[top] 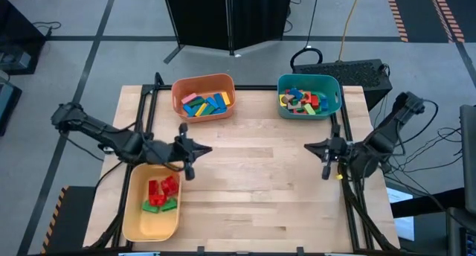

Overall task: Sort blocks by size
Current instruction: Return to Home Position

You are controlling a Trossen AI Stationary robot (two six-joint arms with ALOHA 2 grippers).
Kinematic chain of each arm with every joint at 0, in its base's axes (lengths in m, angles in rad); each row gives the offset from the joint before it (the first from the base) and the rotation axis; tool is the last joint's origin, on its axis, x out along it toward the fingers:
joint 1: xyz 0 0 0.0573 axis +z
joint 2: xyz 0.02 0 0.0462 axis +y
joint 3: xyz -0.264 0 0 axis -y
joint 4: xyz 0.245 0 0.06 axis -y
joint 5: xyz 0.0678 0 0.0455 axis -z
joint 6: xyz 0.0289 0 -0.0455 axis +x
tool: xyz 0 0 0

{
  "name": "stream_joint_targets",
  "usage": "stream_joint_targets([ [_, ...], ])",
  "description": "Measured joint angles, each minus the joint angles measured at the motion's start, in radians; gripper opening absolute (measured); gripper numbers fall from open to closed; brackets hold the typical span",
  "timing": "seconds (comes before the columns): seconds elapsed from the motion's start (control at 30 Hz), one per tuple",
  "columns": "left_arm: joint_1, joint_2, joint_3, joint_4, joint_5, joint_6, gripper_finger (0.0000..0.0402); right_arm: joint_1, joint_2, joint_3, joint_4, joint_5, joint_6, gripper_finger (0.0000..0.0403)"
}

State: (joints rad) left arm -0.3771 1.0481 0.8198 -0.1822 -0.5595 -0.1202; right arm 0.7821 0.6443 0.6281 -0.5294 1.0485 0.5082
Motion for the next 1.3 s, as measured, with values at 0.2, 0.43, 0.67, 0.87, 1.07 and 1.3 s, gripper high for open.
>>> stream_joint_targets([
  [0.2, 0.157, 0.000, -0.085, 0.213, 0.216, 0.064, 0.0006, -0.077, -0.120, -0.156, 0.257, -0.137, -0.193, 0.0000],
  [0.43, 0.290, 0.001, -0.208, 0.380, 0.388, 0.076, 0.0005, -0.180, -0.187, -0.244, 0.322, -0.256, -0.253, 0.0000],
  [0.67, 0.354, 0.001, -0.282, 0.429, 0.459, 0.051, 0.0005, -0.307, -0.201, -0.331, 0.532, -0.463, -0.346, 0.0000],
  [0.87, 0.355, -0.021, -0.305, 0.428, 0.459, 0.048, 0.0005, -0.425, -0.198, -0.396, 0.683, -0.634, -0.368, 0.0000],
  [1.07, 0.356, -0.181, -0.387, 0.428, 0.454, 0.024, 0.0005, -0.506, -0.191, -0.435, 0.765, -0.746, -0.362, 0.0000],
  [1.3, 0.356, -0.411, -0.500, 0.402, 0.440, -0.005, 0.0005, -0.558, -0.188, -0.435, 0.755, -0.769, -0.383, 0.0000],
])
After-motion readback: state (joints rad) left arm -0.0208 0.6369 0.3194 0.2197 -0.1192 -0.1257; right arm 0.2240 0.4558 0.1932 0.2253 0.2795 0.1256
